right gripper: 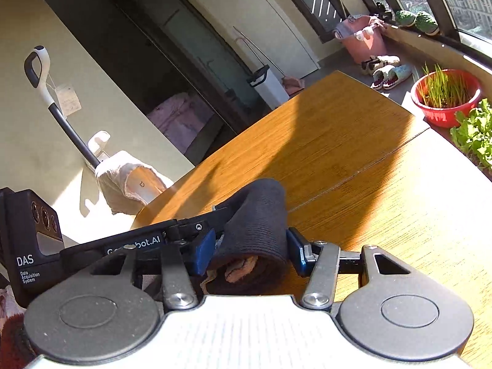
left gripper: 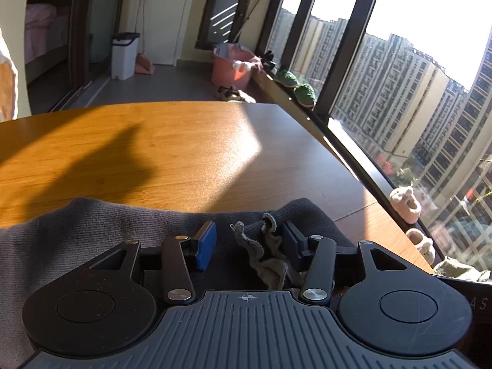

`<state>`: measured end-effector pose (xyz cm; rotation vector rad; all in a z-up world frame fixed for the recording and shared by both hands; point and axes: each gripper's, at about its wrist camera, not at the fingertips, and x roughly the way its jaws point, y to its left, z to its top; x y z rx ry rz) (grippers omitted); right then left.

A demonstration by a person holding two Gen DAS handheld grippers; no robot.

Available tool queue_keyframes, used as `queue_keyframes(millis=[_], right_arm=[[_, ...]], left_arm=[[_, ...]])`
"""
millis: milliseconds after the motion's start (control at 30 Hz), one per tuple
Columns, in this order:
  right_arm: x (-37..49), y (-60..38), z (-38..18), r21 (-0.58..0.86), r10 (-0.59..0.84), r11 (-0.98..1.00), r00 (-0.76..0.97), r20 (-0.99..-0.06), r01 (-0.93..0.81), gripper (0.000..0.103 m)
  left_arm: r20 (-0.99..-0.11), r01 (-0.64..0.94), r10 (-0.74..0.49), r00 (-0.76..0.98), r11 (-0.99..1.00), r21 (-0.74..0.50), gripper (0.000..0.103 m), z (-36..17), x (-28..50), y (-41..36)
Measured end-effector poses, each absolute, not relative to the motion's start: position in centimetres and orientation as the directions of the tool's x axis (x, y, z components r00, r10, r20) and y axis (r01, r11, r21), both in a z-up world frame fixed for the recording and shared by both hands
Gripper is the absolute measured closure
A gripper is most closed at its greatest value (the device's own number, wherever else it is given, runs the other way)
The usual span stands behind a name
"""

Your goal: Fold clothes

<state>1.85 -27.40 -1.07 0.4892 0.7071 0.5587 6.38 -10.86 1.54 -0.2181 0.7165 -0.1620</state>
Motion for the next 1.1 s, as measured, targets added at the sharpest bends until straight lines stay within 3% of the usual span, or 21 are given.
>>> queue_keyframes(millis=[67,167,267,467,567,667,767,933,1033,1100], right_arm=[[1.4,-27.3,-0.7,0.568,0.631,0.750,0.621,-0.465,-0.337,0.070],[1.1,-28.5,0.3,0.552,0.651,0.742,0.606,-0.458,-0.380,0.072],[0.2,-29.3,2.1,0.425,0.597,0.798,0.656,-0.461,-0.428,0.072],[-0.7,-24.3,3.1,-0.051,0.406,0.862,0.746,-0.527,-0.505,0.071],[-2.0,-21.0,2.3,-0.285,0.348,0.802,0.799,-0.491,-0.524,0.071],[-3.2,-19.3,1.6,-0.406,0.321,0.753,0.828,-0.460,-0.518,0.071],[-3.3,-19.4,1.5,-0.392,0.334,0.756,0.824,-0.457,-0.524,0.069],[-2.5,-22.0,3.1,-0.147,0.439,0.817,0.766,-0.470,-0.558,0.057],[-1.6,-23.3,3.2,-0.034,0.456,0.846,0.756,-0.470,-0.532,0.057],[-1.1,-23.4,2.7,-0.031,0.437,0.859,0.763,-0.476,-0.511,0.067]], left_arm=[[-0.631,0.063,-0.223,0.743,0.962,-0.265,0.050,1.5,6.4,-10.6],[-0.632,0.059,-0.236,0.738,0.956,-0.288,0.046,1.8,6.3,-10.5],[-0.615,0.075,-0.256,0.746,0.950,-0.304,0.027,2.5,5.8,-10.1],[-0.598,0.077,-0.283,0.750,0.935,-0.347,0.031,4.2,6.1,-9.5],[-0.600,0.115,-0.334,0.727,0.921,-0.373,0.034,4.3,6.3,-10.8],[-0.607,0.137,-0.370,0.703,0.908,-0.395,0.042,4.0,6.8,-12.2],[-0.616,0.133,-0.358,0.702,0.915,-0.380,0.045,3.7,7.4,-13.0],[-0.631,0.118,-0.336,0.699,0.925,-0.361,0.045,3.1,7.8,-13.1],[-0.662,0.091,-0.288,0.692,0.944,-0.316,0.046,2.2,7.7,-13.0],[-0.658,0.079,-0.305,0.688,0.933,-0.350,0.046,1.6,7.6,-12.4]])
